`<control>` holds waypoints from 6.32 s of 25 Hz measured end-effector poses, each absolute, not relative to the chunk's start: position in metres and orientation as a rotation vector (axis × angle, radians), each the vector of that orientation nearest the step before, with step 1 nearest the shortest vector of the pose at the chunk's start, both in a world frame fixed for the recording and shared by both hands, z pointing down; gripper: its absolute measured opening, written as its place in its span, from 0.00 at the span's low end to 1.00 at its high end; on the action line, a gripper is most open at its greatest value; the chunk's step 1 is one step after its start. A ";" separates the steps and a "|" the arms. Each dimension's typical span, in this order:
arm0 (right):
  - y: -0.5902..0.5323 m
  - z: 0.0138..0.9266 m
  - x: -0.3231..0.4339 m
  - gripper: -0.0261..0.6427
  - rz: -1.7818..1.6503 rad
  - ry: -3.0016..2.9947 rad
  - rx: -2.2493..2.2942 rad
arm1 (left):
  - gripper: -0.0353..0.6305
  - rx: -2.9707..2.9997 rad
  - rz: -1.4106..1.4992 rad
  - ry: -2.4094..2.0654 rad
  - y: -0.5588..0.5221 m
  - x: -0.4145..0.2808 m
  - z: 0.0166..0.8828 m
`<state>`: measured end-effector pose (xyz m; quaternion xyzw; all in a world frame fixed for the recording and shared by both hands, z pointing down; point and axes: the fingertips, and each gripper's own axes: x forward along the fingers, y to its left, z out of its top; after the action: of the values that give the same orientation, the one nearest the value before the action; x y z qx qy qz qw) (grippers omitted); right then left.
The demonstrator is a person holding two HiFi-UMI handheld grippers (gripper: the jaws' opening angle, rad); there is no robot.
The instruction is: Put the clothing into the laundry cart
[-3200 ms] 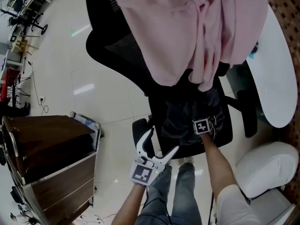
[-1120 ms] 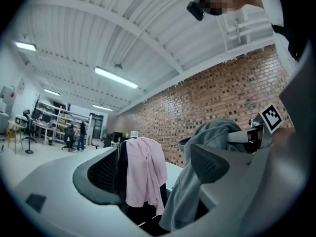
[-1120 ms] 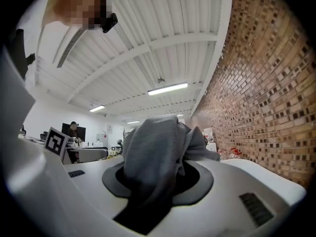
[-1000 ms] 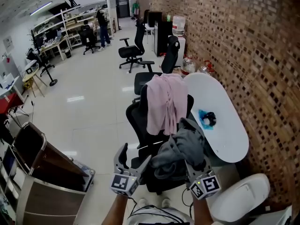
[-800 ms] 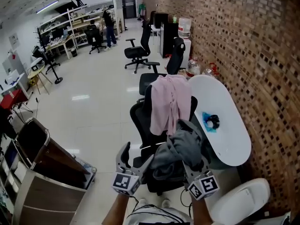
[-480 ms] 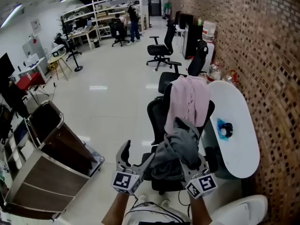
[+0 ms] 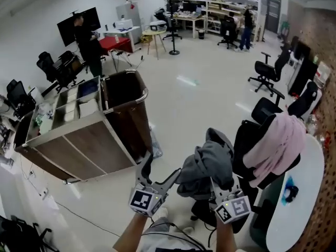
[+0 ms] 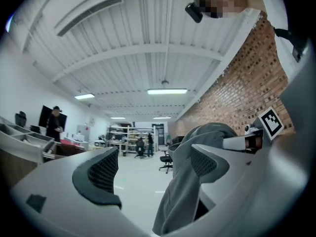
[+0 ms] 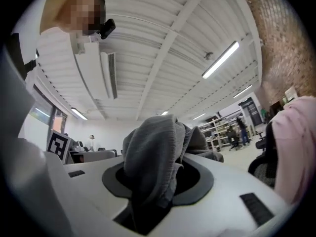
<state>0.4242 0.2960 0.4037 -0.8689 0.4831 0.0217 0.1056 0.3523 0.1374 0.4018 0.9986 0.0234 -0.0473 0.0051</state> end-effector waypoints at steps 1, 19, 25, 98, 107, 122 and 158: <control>0.273 0.403 0.422 0.29 0.056 1.489 -2.517 | 0.71 3.139 -0.149 -0.015 0.116 0.341 0.405; -0.107 0.405 0.240 0.29 -0.028 2.238 -1.838 | 0.71 2.977 -0.240 -1.064 -0.180 0.082 0.417; -0.177 0.401 0.165 0.29 -0.016 2.393 -1.674 | 0.71 2.940 -0.259 -1.307 -0.227 -0.003 0.410; -0.832 0.365 -0.266 0.29 -0.030 2.658 -1.081 | 0.68 2.561 -0.275 -1.880 -0.766 -0.429 0.404; -0.924 0.383 -0.258 0.31 -0.104 2.714 -1.197 | 0.68 2.582 -0.280 -1.869 -0.843 -0.415 0.386; -1.007 0.445 -0.234 0.73 -0.416 2.664 -1.586 | 0.68 2.619 -0.243 -1.756 -0.915 -0.419 0.404; -0.945 0.407 -0.145 0.73 -0.060 2.417 -1.917 | 0.68 2.795 -0.147 -1.502 -0.955 -0.376 0.419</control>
<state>-0.1453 -0.9453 0.4070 -0.6210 0.7830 -0.0194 0.0280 -0.3763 -0.9550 0.4187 0.8799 -0.4727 -0.0463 -0.0174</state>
